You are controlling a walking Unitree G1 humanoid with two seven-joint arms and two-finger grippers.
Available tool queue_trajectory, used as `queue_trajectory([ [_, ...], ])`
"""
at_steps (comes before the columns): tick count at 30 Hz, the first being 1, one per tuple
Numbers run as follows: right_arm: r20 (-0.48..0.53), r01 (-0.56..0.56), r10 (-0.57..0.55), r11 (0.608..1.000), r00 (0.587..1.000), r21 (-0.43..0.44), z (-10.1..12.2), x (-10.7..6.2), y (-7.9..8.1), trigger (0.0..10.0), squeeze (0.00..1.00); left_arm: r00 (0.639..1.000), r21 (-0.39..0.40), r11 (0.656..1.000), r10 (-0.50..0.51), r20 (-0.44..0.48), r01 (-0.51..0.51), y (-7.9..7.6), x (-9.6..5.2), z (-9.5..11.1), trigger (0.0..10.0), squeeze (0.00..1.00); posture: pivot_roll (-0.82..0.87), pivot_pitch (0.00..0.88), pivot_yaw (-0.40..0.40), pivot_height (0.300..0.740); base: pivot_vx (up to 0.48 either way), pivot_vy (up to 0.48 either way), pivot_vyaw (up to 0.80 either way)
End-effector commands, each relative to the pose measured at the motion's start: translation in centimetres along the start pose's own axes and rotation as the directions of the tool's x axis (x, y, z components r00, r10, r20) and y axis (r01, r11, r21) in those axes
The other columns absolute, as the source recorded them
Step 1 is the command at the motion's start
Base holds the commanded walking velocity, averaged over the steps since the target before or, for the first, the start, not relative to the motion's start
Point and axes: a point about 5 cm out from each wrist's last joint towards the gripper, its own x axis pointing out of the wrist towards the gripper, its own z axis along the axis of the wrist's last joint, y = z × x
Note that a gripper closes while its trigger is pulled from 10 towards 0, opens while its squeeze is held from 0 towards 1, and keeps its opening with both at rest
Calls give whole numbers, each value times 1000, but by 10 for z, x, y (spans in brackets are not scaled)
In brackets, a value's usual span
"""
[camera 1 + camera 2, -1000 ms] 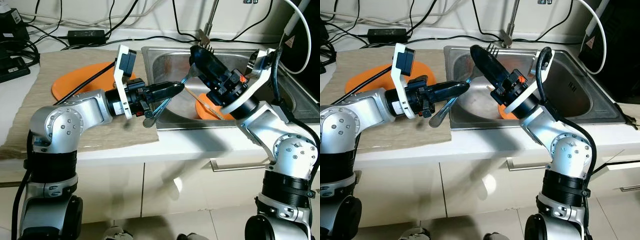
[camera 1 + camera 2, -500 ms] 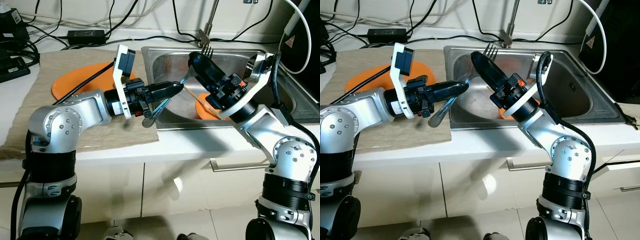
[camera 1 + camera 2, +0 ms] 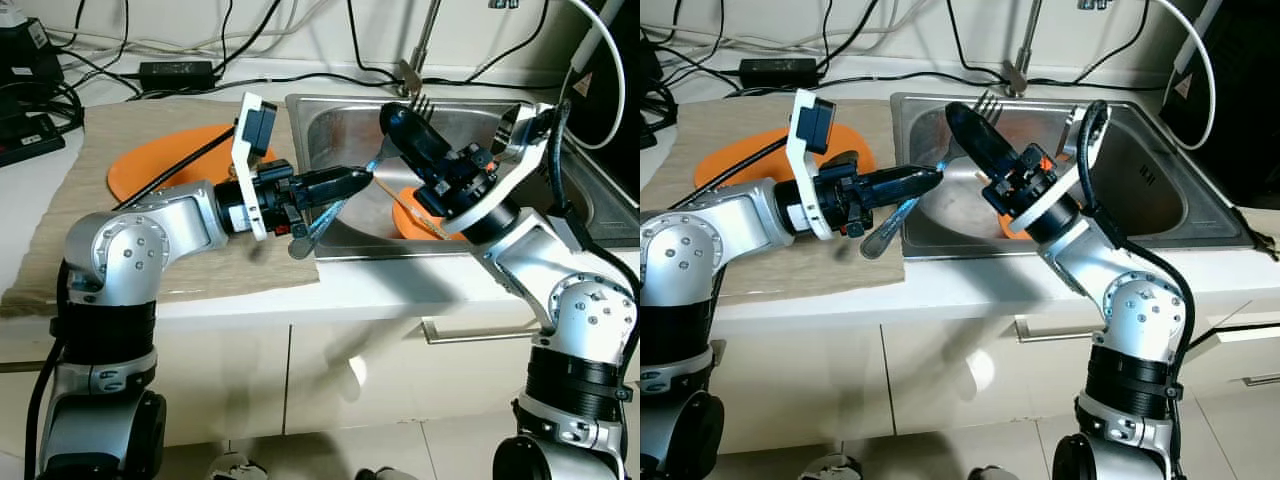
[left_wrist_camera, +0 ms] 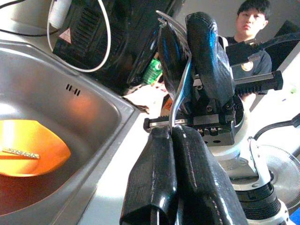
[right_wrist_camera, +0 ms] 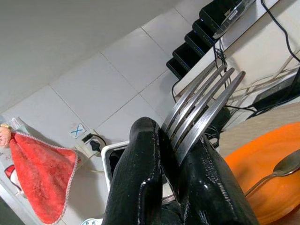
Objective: Kitchen organization
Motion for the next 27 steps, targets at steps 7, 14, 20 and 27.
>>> queue_trajectory([
  [7,13,-7,7,1000,1000,-12,3,1,2,0,0,1000,17,1000,14,11,-14,-1,3,4,0,0,39,24,-53,740,0,0,0],
  [14,33,27,-26,999,999,-21,7,1,-2,0,0,996,19,997,75,43,-75,5,5,8,10000,439,37,23,-51,740,0,0,0],
  [20,45,62,-61,997,997,-37,11,0,-7,0,0,985,-22,993,120,122,-118,13,2,20,10000,1000,38,19,-54,740,0,0,0],
  [27,89,147,-138,983,986,-113,36,-4,-17,0,0,959,18,972,229,164,-235,25,-12,30,10000,784,41,24,-57,740,0,0,0],
])
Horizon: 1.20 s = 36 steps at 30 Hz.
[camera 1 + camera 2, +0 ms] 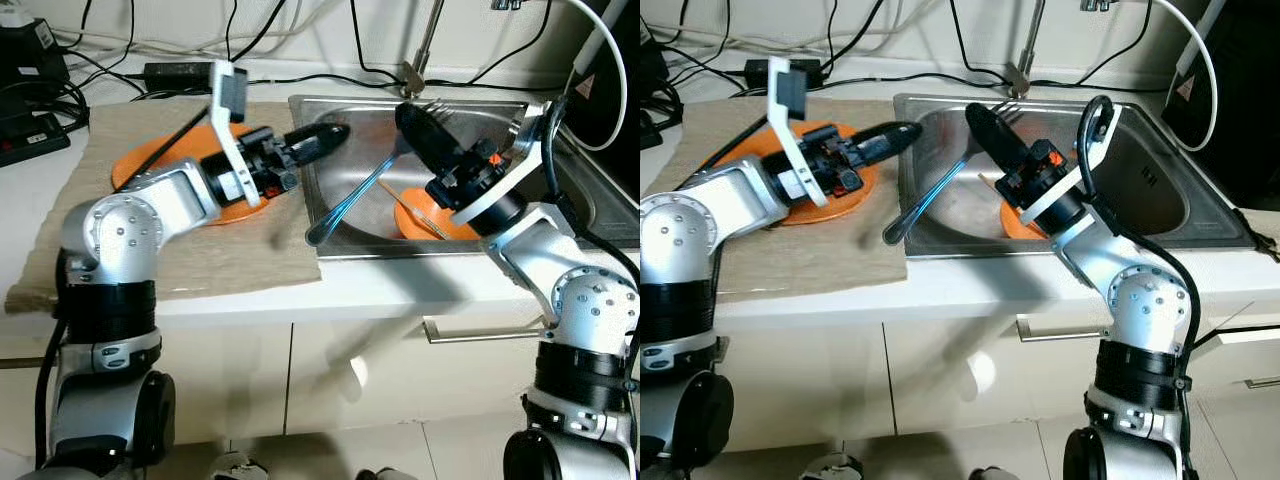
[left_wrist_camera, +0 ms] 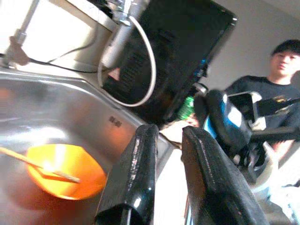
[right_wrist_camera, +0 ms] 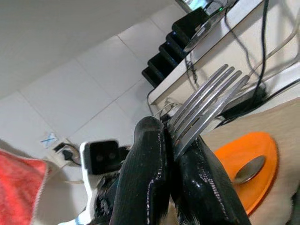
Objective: Kitchen organization
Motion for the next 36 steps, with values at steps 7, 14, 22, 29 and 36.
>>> queue_trajectory([
  [7,220,282,-235,935,947,-216,56,2,-26,0,0,970,281,929,227,84,-242,20,-7,17,10000,0,38,29,-53,740,0,0,0],
  [14,285,461,-366,763,886,-454,80,21,-56,10000,0,942,606,741,334,40,-289,23,-9,14,10000,0,30,41,-39,740,0,0,0],
  [22,214,567,-587,522,781,-637,64,19,-100,10000,0,947,721,646,319,43,-251,14,-4,2,10000,0,65,113,-53,740,0,0,0],
  [29,147,535,-668,423,730,-731,41,14,-116,10000,0,973,680,714,229,3,-170,-2,-9,-6,10000,0,100,171,-67,740,0,0,0],
  [36,125,521,-714,368,689,-770,17,10,-125,10000,0,950,642,764,147,-277,69,-18,-28,-37,10000,0,120,204,-80,740,0,0,0],
])
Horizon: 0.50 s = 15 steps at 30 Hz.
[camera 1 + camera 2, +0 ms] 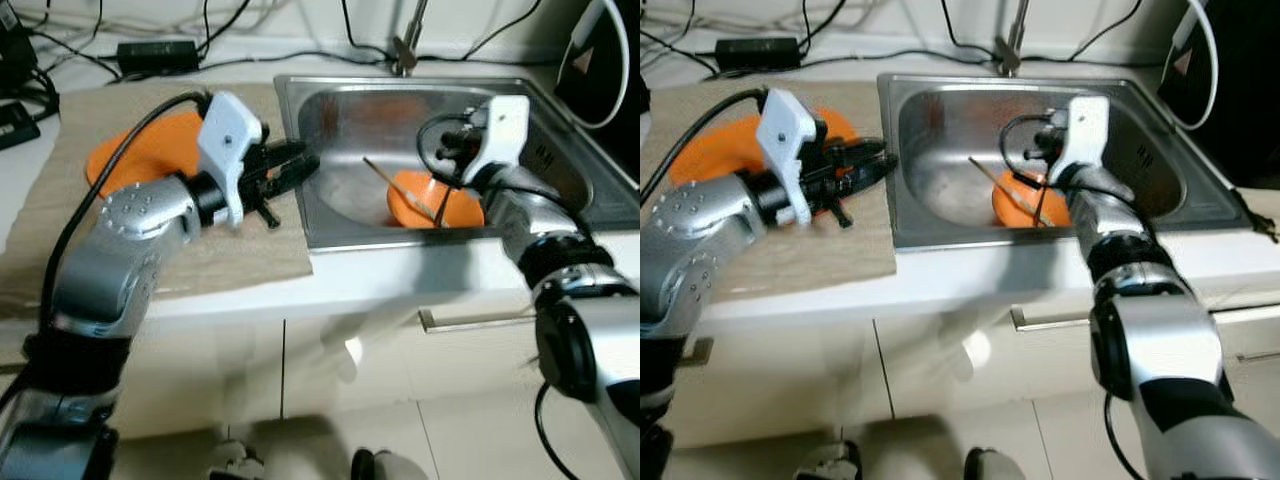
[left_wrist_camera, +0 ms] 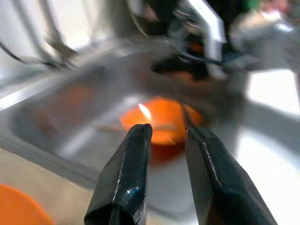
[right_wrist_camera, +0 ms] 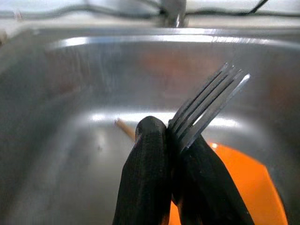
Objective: Kitchen organization
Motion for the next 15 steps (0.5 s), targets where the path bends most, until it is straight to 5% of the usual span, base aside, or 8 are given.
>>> queue_trajectory([
  [1,-2,25,-25,999,1000,-33,-4,-1,-3,10000,0,998,-3,998,-64,-19,63,-10,1,0,10000,0,120,204,-80,740,0,0,0],
  [9,-76,4,-10,997,997,-75,-29,-2,11,10000,0,999,-16,1000,-23,-42,22,-12,-5,-3,10000,0,132,216,-95,740,0,0,0],
  [10,-88,3,-9,997,996,-72,-31,-3,11,10000,455,999,-17,1000,-18,-44,17,-12,-5,-3,10000,0,132,214,-96,740,0,0,0],
  [12,-95,3,-9,998,995,-63,-32,-3,11,10000,455,999,-18,1000,-17,-45,16,-12,-6,-3,10000,0,132,214,-96,740,0,0,0],
  [13,-100,8,-13,999,995,-47,-33,-3,9,10000,1000,999,-19,1000,-14,-45,13,-12,-5,-2,10000,0,131,208,-97,740,0,0,0],
  [15,-101,7,-11,999,995,-38,-32,-3,9,10000,1000,999,-19,1000,-11,-43,10,-11,-5,-2,10000,0,130,207,-97,740,0,0,0],
])
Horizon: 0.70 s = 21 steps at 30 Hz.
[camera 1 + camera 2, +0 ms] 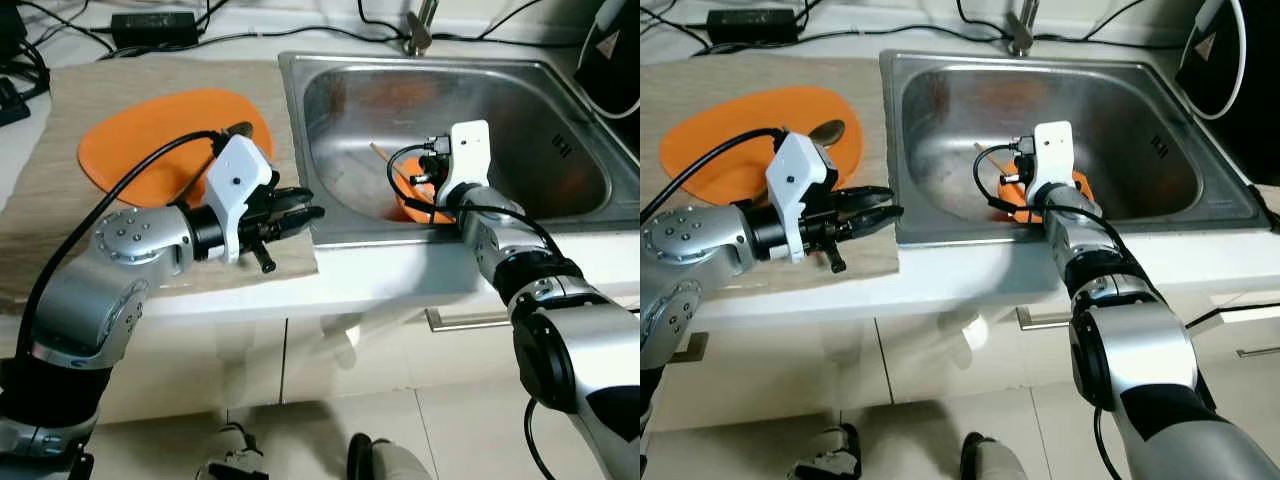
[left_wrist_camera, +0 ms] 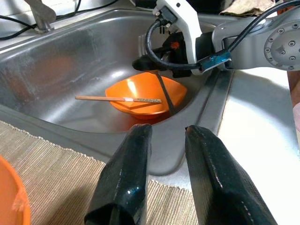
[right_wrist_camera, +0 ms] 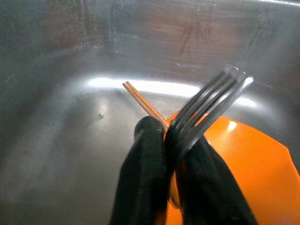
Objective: Kitchen organization
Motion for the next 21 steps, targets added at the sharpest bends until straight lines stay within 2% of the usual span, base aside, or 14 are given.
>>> queue_trajectory([
  [1,-54,19,-17,1000,998,24,-10,-3,-8,10000,1000,1000,6,1000,6,5,-6,-1,-1,3,10000,0,128,201,-98,740,0,0,0],
  [17,-23,-18,19,999,1000,50,9,-2,-17,10000,1000,996,13,996,90,29,-90,22,3,6,10000,0,92,112,-77,740,0,0,0],
  [18,-14,-20,21,998,1000,55,11,-2,-18,10000,925,994,7,995,103,28,-104,24,2,6,10000,0,90,103,-75,740,0,0,0],
  [19,7,-21,21,998,1000,66,16,-2,-19,10000,0,991,6,991,135,28,-135,28,1,6,10000,0,90,95,-75,740,0,0,0],
  [21,81,-28,18,992,997,120,30,-2,-23,10000,0,973,6,974,227,33,-227,40,-3,6,10000,0,88,82,-74,740,0,0,0],
])
